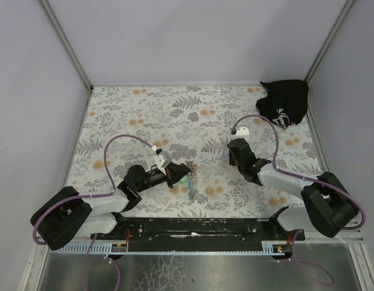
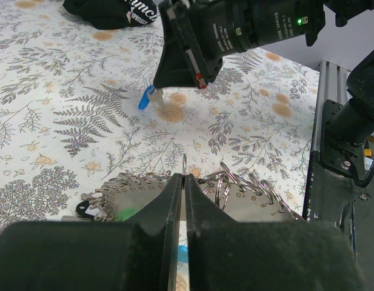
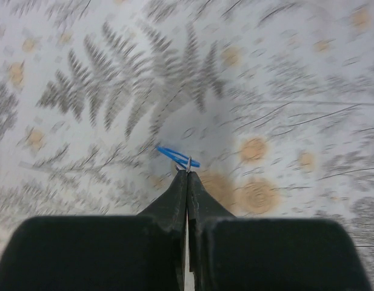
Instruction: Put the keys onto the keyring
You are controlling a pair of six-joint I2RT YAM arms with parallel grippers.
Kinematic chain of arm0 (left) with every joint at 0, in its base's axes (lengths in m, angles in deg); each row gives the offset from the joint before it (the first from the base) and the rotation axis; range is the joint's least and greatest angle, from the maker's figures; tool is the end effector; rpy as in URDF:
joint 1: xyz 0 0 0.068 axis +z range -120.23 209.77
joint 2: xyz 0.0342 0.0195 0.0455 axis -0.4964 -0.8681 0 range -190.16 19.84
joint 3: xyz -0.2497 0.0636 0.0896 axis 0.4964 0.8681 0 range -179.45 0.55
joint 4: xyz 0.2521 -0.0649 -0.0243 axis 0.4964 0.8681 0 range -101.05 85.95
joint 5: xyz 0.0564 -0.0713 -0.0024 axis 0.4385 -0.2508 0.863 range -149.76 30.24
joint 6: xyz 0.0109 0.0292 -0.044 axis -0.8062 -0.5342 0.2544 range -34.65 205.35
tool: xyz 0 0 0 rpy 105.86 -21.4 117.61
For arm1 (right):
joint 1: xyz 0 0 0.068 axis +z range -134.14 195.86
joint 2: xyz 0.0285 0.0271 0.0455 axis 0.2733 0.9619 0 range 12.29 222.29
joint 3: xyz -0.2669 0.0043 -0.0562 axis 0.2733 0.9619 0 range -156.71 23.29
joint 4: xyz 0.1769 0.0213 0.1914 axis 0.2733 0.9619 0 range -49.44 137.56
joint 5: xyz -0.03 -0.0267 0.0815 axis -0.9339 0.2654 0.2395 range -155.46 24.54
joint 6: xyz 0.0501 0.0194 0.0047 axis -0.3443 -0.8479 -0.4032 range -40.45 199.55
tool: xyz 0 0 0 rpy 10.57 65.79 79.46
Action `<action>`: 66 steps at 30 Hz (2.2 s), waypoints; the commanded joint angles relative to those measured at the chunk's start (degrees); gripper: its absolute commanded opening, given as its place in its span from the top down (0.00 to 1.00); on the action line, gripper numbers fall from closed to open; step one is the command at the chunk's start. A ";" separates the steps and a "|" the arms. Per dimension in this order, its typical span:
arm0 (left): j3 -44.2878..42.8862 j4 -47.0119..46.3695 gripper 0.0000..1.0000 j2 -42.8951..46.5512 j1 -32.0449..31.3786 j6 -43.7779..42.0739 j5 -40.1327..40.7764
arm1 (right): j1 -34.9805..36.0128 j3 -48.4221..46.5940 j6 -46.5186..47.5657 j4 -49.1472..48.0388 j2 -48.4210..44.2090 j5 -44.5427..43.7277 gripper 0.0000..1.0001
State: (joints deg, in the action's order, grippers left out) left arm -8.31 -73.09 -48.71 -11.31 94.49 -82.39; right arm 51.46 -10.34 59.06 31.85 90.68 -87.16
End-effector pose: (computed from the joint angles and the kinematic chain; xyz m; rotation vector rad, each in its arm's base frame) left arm 0.1461 -0.1454 0.1824 0.7537 1.4332 -0.9881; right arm 0.2269 0.1462 0.1791 -0.0747 2.1518 0.1503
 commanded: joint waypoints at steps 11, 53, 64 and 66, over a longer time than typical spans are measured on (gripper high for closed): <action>0.23 -4.05 1.00 2.44 0.39 0.52 1.53 | 0.38 3.02 -6.09 -15.69 3.85 -29.19 1.00; 1.39 -4.10 1.00 5.00 0.39 0.78 3.72 | 15.91 -7.00 -33.43 17.17 10.27 -25.20 0.54; 1.21 -4.07 1.00 4.52 0.37 0.78 3.51 | 5.17 -7.53 -13.68 17.81 0.71 -6.51 0.41; 1.29 -3.93 1.00 4.72 0.32 0.79 3.56 | 3.26 -6.81 -11.52 16.80 -0.50 -5.80 0.35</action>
State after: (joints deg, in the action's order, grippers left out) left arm -7.09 -73.13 -45.04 -11.31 95.19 -79.75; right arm 58.49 -17.14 40.26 49.62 92.78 -100.10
